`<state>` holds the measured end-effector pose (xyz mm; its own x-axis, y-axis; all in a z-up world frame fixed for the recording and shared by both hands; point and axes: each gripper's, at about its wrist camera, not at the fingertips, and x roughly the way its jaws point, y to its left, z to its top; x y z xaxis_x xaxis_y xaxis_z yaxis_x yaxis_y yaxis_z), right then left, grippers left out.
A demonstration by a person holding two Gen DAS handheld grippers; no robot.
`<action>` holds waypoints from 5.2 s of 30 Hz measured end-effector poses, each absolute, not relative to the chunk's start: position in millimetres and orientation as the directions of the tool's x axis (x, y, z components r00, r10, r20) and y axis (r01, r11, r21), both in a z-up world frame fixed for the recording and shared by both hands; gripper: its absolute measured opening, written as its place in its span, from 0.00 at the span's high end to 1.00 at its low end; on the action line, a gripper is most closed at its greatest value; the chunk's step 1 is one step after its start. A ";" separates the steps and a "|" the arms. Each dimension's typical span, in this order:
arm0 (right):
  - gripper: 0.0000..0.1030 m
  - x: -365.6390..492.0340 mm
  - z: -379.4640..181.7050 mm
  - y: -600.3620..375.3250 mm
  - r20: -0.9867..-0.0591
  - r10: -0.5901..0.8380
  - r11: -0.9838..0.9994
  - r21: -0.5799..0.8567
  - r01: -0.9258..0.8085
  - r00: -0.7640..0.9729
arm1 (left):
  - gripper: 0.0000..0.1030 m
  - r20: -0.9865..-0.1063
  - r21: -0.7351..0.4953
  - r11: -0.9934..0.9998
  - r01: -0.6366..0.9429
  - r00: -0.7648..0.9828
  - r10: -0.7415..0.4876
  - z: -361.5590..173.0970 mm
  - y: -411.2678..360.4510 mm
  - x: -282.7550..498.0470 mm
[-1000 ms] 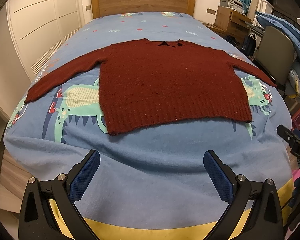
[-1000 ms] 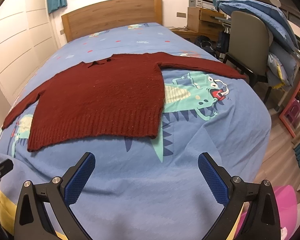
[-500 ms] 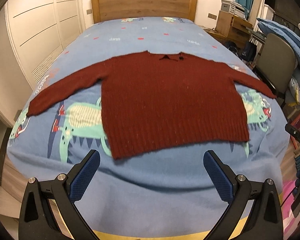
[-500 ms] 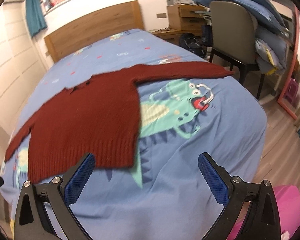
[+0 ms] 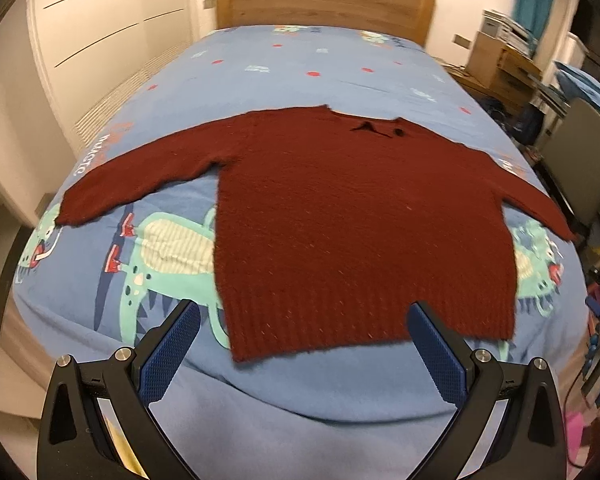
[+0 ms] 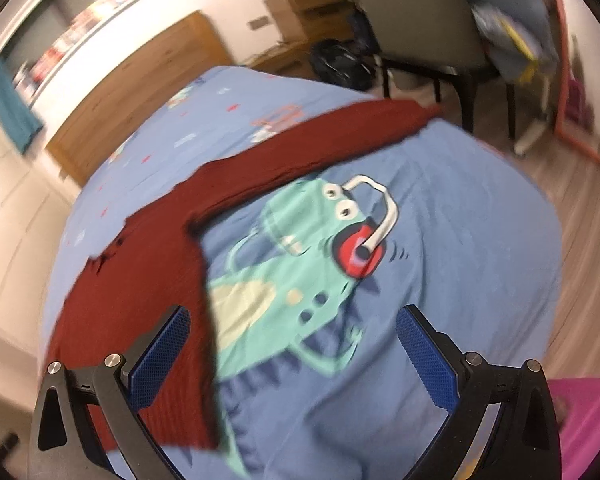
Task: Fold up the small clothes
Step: 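Move the right gripper to the sweater sleeve cuff nearest it and grasp it, then lift the cuff with the right gripper and fold the sleeve across the sweater body, then open the right gripper and withdraw it from the folded sleeve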
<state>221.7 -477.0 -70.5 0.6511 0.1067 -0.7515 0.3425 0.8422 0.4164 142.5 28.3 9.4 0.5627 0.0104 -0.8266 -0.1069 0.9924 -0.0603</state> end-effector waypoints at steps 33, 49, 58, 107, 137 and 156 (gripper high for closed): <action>0.33 387.0 -182.0 -696.2 -0.457 0.187 0.233 0.881 0.412 0.870 | 0.01 -0.865 0.025 0.951 -0.307 0.471 0.175 -15.5 62.2 190.9; 0.91 429.7 -147.1 -702.2 -0.395 0.234 0.208 0.913 0.352 0.888 | 0.02 -0.865 -0.039 0.936 -0.351 0.481 0.144 -14.2 81.1 184.1; 0.92 461.1 -90.9 -635.2 -0.319 0.354 0.239 0.940 0.245 0.879 | 0.02 -0.841 -0.132 0.922 -0.364 0.533 0.090 -6.2 101.0 171.8; 0.64 527.0 -102.0 -43.1 -0.737 0.625 0.779 0.571 -0.259 0.256 | 0.02 -0.849 -0.201 0.834 -0.514 0.516 0.114 -39.2 247.3 96.9; 0.46 528.8 -87.1 -130.2 -0.807 0.254 0.966 0.179 -0.189 0.533 | 0.01 -0.821 -0.164 0.870 -0.466 0.554 0.142 -29.3 229.8 119.5; 0.47 439.9 -80.2 -214.7 -0.834 0.195 0.981 0.157 -0.116 0.516 | 0.02 -0.793 -0.126 0.900 -0.418 0.588 0.161 -16.3 205.1 133.5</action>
<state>439.9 -214.7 -80.2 0.5161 0.1947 -0.8341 -0.1162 0.9807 0.1570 133.5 205.1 -16.3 0.5879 0.1614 -0.7927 -0.4175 0.8998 -0.1265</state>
